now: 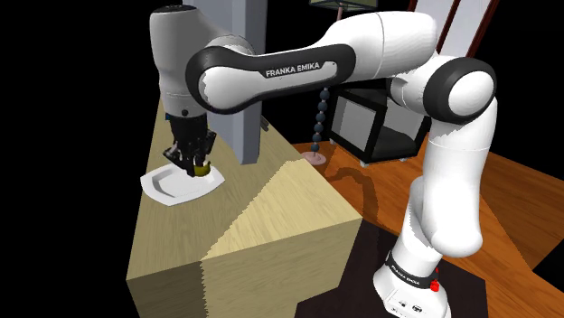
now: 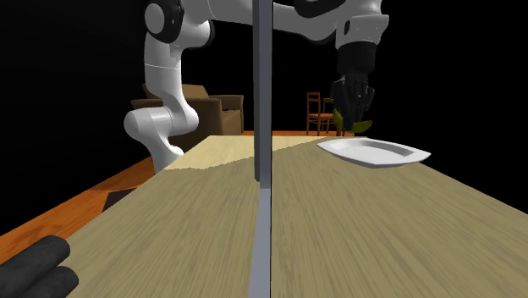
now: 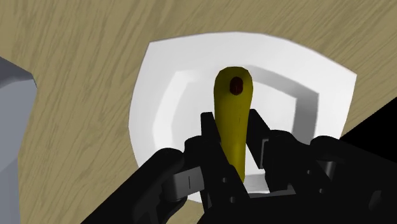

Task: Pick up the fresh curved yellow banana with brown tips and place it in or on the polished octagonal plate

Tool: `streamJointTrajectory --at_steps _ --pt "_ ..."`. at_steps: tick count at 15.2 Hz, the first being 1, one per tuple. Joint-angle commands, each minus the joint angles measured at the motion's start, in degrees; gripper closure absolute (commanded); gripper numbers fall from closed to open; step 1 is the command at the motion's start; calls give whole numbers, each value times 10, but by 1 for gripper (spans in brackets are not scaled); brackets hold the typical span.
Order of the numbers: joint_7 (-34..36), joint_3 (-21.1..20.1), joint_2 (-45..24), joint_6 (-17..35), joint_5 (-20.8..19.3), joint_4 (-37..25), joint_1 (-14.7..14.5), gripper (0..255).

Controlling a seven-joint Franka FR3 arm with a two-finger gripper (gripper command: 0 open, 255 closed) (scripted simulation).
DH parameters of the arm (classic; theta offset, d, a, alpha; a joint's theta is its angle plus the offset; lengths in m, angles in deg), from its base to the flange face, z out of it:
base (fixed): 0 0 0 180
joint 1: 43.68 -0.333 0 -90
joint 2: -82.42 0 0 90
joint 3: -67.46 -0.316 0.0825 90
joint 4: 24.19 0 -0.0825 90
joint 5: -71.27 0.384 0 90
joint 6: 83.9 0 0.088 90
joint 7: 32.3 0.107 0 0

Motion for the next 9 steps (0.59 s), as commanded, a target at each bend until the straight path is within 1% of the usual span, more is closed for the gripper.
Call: streamJointTrajectory --at_steps 1,8,9 --pt "-2 -1 0 -15 1 -15 -1 255" --pt "-9 -2 -6 -66 1 -71 -5 255" --pt "-11 -1 -32 -75 -7 -106 -7 255"
